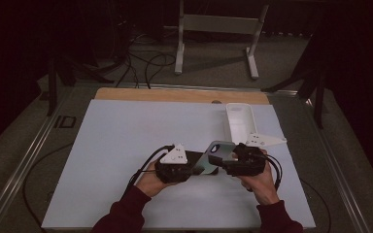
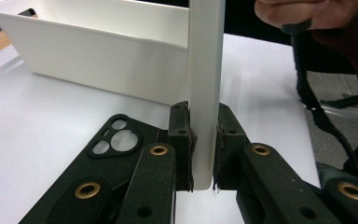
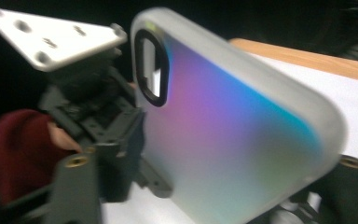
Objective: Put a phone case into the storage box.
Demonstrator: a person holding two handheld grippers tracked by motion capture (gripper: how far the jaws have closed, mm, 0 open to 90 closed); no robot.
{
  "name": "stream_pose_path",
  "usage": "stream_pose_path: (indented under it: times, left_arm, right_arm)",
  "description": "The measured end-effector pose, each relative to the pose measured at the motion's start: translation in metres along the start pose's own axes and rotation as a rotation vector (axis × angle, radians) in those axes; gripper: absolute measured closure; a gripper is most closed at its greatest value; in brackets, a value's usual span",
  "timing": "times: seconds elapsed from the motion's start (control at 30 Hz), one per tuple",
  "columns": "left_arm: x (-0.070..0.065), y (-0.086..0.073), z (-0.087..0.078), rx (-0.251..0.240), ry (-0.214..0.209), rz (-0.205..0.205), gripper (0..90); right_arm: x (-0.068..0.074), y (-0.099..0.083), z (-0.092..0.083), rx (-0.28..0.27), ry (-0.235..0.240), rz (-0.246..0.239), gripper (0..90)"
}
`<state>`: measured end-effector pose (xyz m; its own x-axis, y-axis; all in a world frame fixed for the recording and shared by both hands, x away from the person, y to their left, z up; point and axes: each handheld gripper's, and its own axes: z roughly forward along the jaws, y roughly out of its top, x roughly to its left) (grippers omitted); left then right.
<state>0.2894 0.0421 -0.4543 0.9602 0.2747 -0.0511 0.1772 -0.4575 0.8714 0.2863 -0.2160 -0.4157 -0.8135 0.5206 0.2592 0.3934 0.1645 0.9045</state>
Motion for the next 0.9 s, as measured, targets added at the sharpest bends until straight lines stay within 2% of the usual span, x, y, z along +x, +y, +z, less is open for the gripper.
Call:
stream_pose_path:
  times: [0.07, 0.13, 0.2, 0.3, 0.5, 0.7, 0.9]
  left_arm:
    - [0.0008, -0.0005, -0.0011, -0.003, 0.018, -0.007, 80.8]
    - [0.0024, -0.0009, -0.0029, -0.005, 0.042, -0.013, 80.8]
    - [0.004, -0.0011, -0.0045, -0.003, 0.056, -0.022, 80.8]
    - [0.0035, -0.0013, -0.0044, 0.02, 0.09, -0.006, 80.8]
    - [0.0029, -0.0033, -0.0019, 0.037, 0.129, -0.007, 80.7]
    - [0.0019, -0.0025, -0.0033, 0.038, 0.192, -0.008, 80.8]
    - [0.0005, -0.0026, -0.0023, 0.035, 0.225, -0.018, 80.7]
  right_arm:
    - [0.0012, -0.0005, 0.0004, 0.015, -0.037, -0.018, 28.0]
    - [0.0015, -0.0007, -0.0009, 0.015, -0.072, -0.021, 21.0]
    - [0.0015, -0.0003, -0.0026, 0.015, -0.092, -0.015, 19.6]
    - [0.0016, 0.0, -0.0039, 0.018, -0.126, -0.022, 17.3]
    - [0.005, 0.0, -0.002, 0.04, -0.189, -0.028, 14.3]
    - [0.0046, -0.0003, -0.0028, 0.022, -0.199, 0.006, 9.9]
    - [0.0075, 0.0025, -0.0024, -0.005, -0.203, 0.029, 8.8]
